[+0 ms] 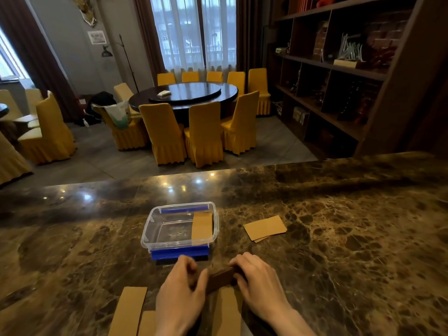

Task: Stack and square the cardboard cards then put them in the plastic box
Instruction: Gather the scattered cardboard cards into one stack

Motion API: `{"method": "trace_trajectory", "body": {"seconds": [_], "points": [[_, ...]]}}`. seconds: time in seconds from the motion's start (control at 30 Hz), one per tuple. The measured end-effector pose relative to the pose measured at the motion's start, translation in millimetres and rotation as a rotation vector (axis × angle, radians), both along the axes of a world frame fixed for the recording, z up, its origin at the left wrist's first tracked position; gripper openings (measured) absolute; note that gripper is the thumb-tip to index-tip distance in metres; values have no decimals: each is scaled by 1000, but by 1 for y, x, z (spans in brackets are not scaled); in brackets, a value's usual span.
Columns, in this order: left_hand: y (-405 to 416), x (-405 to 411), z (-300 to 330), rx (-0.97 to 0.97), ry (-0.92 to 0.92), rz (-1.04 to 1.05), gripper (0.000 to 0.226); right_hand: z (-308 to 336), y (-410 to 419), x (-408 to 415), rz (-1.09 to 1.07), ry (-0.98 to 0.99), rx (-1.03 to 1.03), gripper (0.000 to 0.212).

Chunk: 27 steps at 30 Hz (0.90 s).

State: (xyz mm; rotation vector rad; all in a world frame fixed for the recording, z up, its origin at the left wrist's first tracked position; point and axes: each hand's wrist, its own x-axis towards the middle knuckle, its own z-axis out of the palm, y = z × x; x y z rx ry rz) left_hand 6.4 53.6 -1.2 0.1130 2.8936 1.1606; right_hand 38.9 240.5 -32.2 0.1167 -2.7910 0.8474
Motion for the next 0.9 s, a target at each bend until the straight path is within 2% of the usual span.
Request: {"method": "trace_trajectory", "body": {"seconds": [0.1, 0.17, 0.23, 0.3, 0.4, 0.53, 0.63, 0.73, 0.83, 0.9], "points": [[8, 20, -1, -108, -180, 67, 38, -1, 1, 0, -23, -4, -1, 25], [20, 33, -4, -164, -213, 67, 65, -2, 4, 0, -48, -1, 9, 25], [25, 39, -7, -238, -240, 46, 102, 0, 5, 1, -67, -3, 26, 24], [26, 34, -4, -334, -336, -19, 118, 2, 7, 0, -85, -4, 28, 23], [26, 24, 3, -326, -476, -113, 96, 4, 12, 0, -111, -5, 28, 23], [7, 17, -1, -52, -491, -37, 55, 5, 15, 1, -119, -5, 21, 24], [-18, 7, -5, 105, -339, 74, 42, 7, 17, 0, -115, 3, 12, 25], [-41, -7, 1, 211, -84, 221, 49, 9, 12, -3, -68, -4, 8, 25], [-53, -22, 10, 199, 150, 316, 48, 11, 1, -7, 1, -20, 1, 24], [-52, -28, 15, 138, 223, 214, 52, 11, -6, -10, 44, -35, 7, 23]]}}
